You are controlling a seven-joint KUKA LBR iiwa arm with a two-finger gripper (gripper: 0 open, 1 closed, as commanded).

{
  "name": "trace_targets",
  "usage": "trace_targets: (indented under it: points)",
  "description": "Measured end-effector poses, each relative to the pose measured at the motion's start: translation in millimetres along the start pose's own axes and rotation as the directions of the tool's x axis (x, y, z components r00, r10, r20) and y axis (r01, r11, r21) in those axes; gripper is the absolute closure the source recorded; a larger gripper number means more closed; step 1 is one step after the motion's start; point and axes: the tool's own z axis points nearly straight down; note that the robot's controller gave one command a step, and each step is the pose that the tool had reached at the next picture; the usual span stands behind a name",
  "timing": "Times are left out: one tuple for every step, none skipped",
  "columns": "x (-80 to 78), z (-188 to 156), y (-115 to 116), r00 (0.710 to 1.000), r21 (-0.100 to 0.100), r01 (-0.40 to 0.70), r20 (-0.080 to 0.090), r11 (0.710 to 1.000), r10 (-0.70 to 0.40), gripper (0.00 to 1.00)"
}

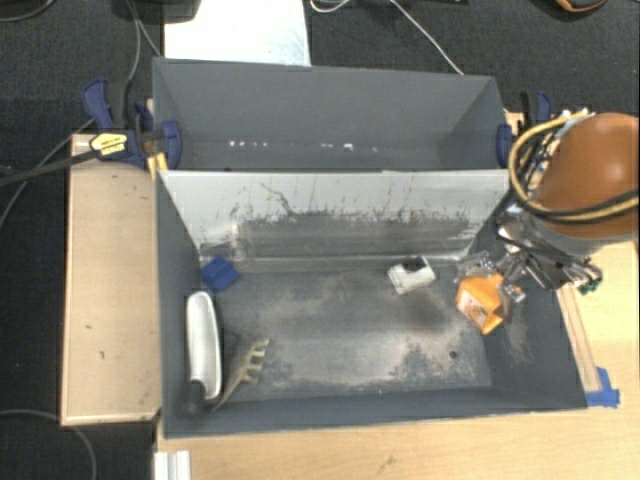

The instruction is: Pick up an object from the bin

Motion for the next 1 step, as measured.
trace_targets:
  points:
    - [-4.8,-50.6,-1.4,1.000,0.007,0.000,0.008,1.000,0.000,1.00]
